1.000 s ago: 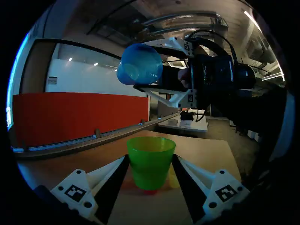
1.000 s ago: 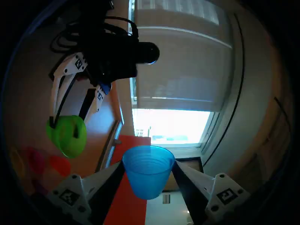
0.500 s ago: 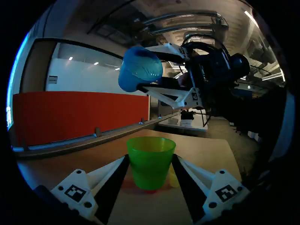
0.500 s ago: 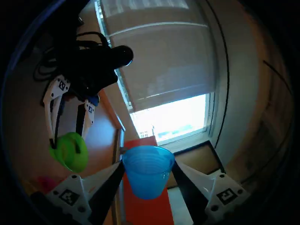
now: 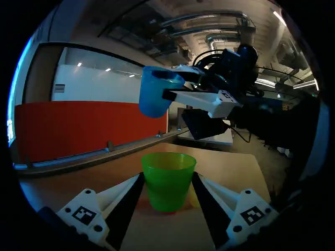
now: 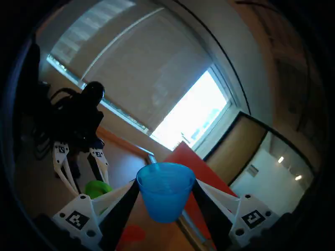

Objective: Pour water

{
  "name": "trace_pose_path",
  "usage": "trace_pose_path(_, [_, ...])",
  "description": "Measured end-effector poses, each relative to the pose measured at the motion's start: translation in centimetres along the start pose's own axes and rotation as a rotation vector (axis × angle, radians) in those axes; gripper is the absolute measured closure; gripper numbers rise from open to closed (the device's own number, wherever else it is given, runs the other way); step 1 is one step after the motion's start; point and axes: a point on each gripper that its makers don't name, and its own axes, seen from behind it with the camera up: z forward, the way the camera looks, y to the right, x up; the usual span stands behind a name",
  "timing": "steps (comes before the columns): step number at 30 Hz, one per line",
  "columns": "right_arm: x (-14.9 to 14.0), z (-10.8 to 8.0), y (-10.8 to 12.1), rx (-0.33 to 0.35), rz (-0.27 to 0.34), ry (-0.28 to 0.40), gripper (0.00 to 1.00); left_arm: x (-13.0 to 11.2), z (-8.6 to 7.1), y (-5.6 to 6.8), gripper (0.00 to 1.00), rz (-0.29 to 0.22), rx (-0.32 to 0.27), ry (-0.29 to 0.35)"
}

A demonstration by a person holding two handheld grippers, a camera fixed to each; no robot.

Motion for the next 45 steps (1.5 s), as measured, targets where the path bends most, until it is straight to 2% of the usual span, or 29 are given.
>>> trace_pose_path(4, [-0.9, -0.5, -0.8, 0.024, 0.158, -0.011, 0.09, -0.3, 0.0, -0.1, 0.18, 0.000, 0.002, -0.007])
trace_pose_path(7, [-1.5, -0.8, -1.3, 0.035, 0.253, -0.021, 0.09, -0.4, 0.0, -0.2, 0.18, 0.002, 0.003, -0.013])
trace_pose_path(13, [-2.3, -1.5, -2.3, 0.054, 0.411, -0.039, 0.09, -0.8, -0.2, -0.2, 0.18, 0.004, 0.002, -0.032])
trace_pose_path(18, [-3.2, -1.9, -3.4, 0.073, 0.498, -0.067, 0.09, -1.6, -0.2, -0.3, 0.18, 0.010, 0.002, -0.059])
trace_pose_path(24, [-5.0, -2.7, -5.1, 0.091, 0.525, -0.109, 0.09, -2.7, -0.4, -0.3, 0.18, 0.014, 0.001, -0.092])
trace_pose_path(36, [-8.1, -4.6, -9.8, 0.163, 0.583, -0.193, 0.09, -5.9, -0.9, -0.8, 0.18, 0.020, 0.002, -0.184])
trace_pose_path(45, [-10.1, -5.8, -13.7, 0.223, 0.595, -0.245, 0.09, -8.4, -0.8, -0.2, 0.18, 0.026, -0.017, -0.256])
